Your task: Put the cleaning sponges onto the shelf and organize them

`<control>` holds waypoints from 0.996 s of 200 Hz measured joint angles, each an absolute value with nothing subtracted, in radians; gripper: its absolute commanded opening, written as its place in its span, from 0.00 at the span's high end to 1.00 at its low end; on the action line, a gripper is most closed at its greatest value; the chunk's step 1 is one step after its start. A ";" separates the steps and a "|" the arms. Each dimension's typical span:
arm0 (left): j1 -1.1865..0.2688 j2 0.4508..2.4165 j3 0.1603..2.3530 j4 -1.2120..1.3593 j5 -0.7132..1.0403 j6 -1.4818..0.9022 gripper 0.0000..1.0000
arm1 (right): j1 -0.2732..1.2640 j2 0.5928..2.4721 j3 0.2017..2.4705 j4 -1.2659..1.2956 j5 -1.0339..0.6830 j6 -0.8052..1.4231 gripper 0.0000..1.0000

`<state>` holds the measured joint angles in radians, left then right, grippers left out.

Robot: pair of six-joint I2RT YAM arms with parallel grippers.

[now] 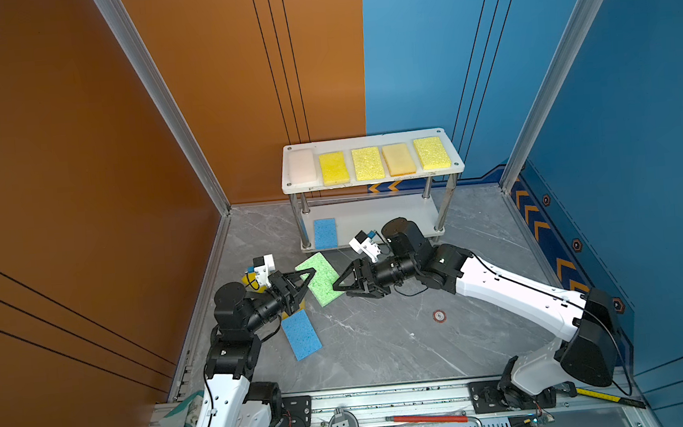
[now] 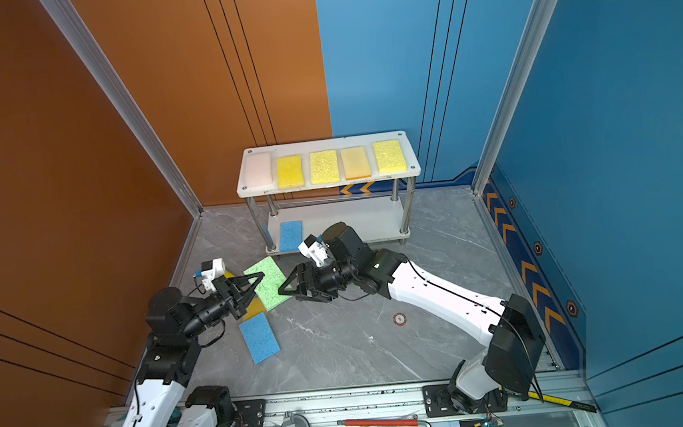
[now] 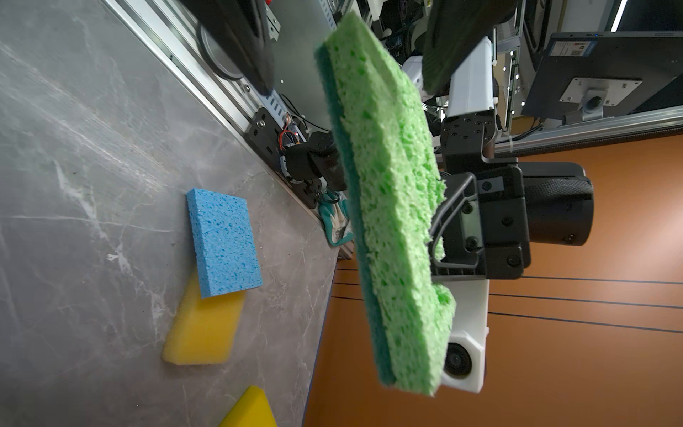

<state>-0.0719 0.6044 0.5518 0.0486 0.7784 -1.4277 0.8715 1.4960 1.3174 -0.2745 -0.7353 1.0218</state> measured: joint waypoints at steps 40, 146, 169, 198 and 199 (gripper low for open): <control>-0.060 0.590 0.551 0.053 0.779 -1.434 0.91 | 0.887 1.496 1.301 -0.199 -0.750 1.067 0.45; -0.059 0.582 0.552 0.054 0.779 -1.442 0.91 | 0.890 1.473 1.261 -0.137 -0.756 1.120 0.57; -0.059 0.575 0.551 0.054 0.779 -1.443 0.91 | 0.890 1.473 1.261 -0.134 -0.756 1.124 0.59; -0.059 0.569 0.551 0.054 0.778 -1.449 0.91 | 0.890 1.473 1.261 -0.133 -0.756 1.125 0.74; -0.059 0.569 0.551 0.054 0.778 -1.449 0.91 | 0.890 1.473 1.261 -0.133 -0.755 1.127 0.74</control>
